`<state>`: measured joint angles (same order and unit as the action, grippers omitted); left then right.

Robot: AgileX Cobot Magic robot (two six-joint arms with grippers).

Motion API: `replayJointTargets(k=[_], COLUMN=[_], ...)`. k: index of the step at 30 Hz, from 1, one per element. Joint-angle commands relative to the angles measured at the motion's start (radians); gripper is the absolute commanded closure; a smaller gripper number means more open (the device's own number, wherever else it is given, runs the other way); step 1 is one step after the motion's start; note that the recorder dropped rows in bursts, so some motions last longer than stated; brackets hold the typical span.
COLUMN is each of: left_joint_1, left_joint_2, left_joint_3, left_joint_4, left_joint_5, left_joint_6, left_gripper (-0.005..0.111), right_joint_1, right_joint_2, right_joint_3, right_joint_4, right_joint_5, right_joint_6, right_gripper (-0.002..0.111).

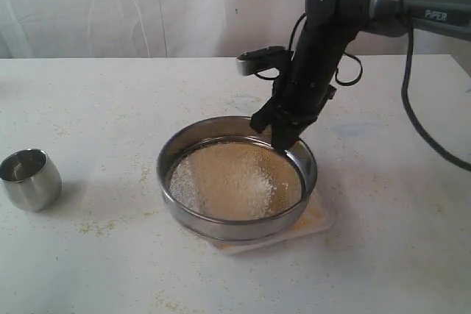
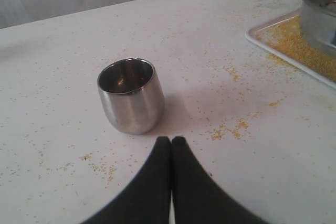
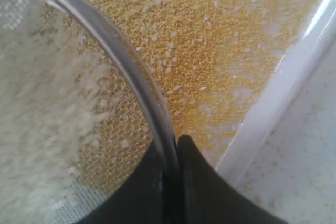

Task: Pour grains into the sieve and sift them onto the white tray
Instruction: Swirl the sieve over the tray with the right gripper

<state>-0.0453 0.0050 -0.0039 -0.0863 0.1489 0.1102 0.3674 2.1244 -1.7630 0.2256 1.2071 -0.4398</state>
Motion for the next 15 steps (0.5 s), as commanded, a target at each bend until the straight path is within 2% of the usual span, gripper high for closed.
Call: replayJointTargets(k=[1,2,4,5,6,7,9,11,12,13,15], left_joint_1=[0.003,0.003,0.003,0.003,0.003,0.003,0.003,0.003,0.003,0.003,0.003], left_joint_2=[-0.005,-0.005,-0.005,-0.005,-0.005,-0.005,-0.005,-0.005,-0.005,-0.005,-0.005], left_joint_3=[0.004,0.004,0.004,0.004,0.004,0.004,0.004,0.004,0.004,0.004,0.004], left_joint_4=[-0.009,-0.009,-0.009,-0.009,-0.009,-0.009,-0.009,-0.009,-0.009,-0.009,-0.009], left_joint_5=[0.0,0.0,0.0,0.0,0.0,0.0,0.0,0.0,0.0,0.0,0.0], left_joint_6=[-0.001,-0.001,-0.001,-0.001,-0.001,-0.001,-0.001,-0.001,-0.001,-0.001,-0.001], left_gripper=[0.107,0.107,0.107,0.107,0.107,0.107,0.107,0.107,0.107,0.107,0.107], right_joint_1=[-0.039,-0.039,-0.033,-0.026,-0.015,-0.013,-0.011,-0.023,-0.029,-0.029,-0.022], right_joint_2=[-0.01,-0.01,-0.006,-0.006,-0.006,-0.008,-0.01,-0.01,-0.009,-0.009,-0.009], right_joint_3=[-0.005,-0.005,-0.005,-0.003,-0.002,-0.002,-0.006,-0.006,-0.006,-0.006,-0.006], right_joint_4=[-0.262,-0.198,0.064,0.162,0.18,0.146,-0.036,-0.245,-0.292,-0.254,-0.031], right_joint_5=[-0.129,-0.104,0.014,0.014,0.014,0.014,-0.004,-0.101,-0.107,-0.094,0.014], right_joint_6=[0.498,0.418,0.098,-0.054,-0.126,-0.125,0.014,0.309,0.422,0.431,0.144], right_gripper=[0.108,0.108,0.108,0.108,0.108,0.108,0.108,0.108,0.108,0.108,0.108])
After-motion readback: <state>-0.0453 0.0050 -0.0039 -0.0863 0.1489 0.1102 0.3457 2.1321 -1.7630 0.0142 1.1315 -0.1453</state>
